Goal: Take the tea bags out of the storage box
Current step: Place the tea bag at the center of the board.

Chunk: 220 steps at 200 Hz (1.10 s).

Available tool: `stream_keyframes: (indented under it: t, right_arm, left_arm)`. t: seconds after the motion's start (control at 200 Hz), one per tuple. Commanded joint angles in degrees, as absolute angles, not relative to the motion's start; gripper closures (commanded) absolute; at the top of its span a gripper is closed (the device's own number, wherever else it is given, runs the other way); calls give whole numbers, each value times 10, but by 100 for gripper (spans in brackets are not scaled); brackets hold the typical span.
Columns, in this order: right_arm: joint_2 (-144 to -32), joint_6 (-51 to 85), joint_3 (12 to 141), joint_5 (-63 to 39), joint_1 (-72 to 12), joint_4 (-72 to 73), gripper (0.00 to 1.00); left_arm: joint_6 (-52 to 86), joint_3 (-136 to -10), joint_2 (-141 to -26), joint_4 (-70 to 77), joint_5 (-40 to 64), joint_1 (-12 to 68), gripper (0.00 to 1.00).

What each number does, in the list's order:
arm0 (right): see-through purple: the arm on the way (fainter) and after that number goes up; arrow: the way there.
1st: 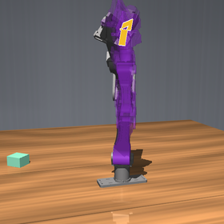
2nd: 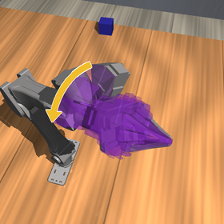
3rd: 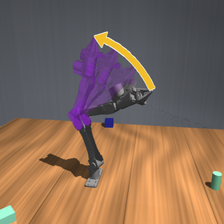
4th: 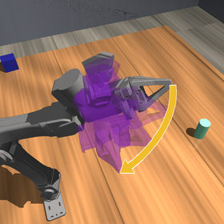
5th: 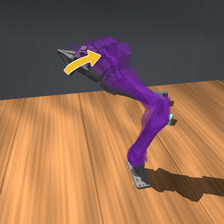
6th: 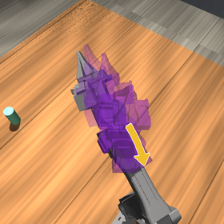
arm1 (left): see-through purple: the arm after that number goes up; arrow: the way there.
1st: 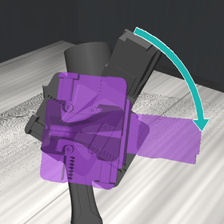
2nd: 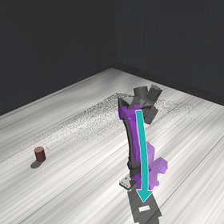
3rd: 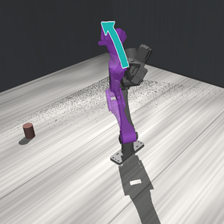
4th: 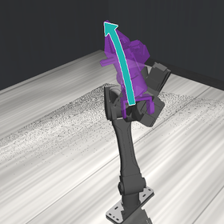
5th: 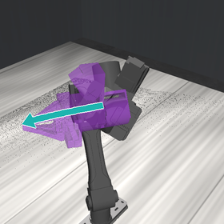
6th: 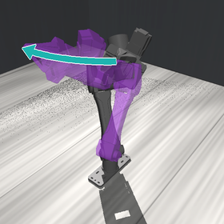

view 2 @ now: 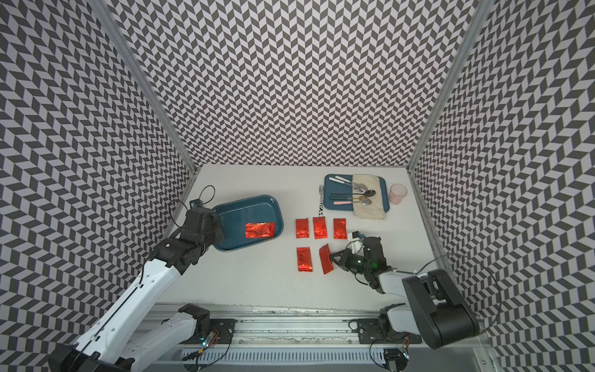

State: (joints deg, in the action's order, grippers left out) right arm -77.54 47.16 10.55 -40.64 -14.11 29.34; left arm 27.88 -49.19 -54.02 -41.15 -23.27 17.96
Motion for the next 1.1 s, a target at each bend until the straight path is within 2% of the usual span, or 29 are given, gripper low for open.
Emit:
stream_keyframes:
  t: [0.0, 0.305, 0.526, 0.816, 1.096]
  right_arm:
    - [-797, 477, 104, -404, -139, 331, 100]
    - [-830, 475, 104, -396, -137, 354, 97]
    - [-844, 476, 101, -391, -136, 356, 83]
    - [-814, 450, 114, -365, -126, 300, 78]
    - [-755, 346, 187, -320, -139, 152, 44]
  left_arm:
    - [276, -491, -537, -390, -229, 178, 100]
    - [277, -491, -536, -391, -232, 177, 100]
    - [275, -491, -538, -389, -229, 177, 100]
    - [276, -491, -538, -389, -229, 177, 100]
    - [275, -491, -540, -389, -228, 177, 100]
